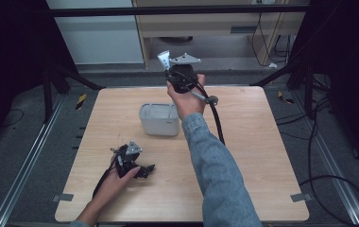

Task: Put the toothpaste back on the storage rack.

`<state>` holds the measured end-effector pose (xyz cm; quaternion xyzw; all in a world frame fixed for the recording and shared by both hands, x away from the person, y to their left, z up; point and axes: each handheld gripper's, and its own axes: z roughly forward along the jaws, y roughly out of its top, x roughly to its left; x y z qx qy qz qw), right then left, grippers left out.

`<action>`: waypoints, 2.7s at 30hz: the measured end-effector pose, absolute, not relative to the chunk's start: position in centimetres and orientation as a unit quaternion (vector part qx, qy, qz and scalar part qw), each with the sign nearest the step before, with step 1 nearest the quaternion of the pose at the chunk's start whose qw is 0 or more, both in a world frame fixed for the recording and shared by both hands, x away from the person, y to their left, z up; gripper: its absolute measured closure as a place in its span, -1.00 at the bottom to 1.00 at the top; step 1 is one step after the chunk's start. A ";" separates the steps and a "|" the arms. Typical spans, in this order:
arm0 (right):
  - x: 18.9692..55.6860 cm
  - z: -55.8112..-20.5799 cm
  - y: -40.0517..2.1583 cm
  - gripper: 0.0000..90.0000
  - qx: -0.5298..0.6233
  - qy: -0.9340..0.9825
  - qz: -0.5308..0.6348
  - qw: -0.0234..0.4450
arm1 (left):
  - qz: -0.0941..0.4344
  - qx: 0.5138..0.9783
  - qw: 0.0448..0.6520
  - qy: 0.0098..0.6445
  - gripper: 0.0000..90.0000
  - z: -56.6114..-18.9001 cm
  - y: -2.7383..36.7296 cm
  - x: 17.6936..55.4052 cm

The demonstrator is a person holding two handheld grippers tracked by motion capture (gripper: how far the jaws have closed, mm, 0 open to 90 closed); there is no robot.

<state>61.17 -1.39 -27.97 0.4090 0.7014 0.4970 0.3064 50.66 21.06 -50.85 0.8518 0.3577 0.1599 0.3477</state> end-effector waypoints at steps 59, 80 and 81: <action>62.9 -35.2 4.4 0.77 0.393 0.707 0.513 0.286 | 0.159 0.852 0.348 0.358 -1.00 -50.9 21.1 50.7; 62.7 -36.6 3.8 0.76 0.396 0.724 0.491 0.280 | 0.160 0.851 0.349 0.358 -1.00 -50.9 21.1 50.7; 62.7 -36.7 3.8 0.76 0.395 0.725 0.489 0.279 | 0.160 0.851 0.349 0.358 -1.00 -50.9 21.1 50.7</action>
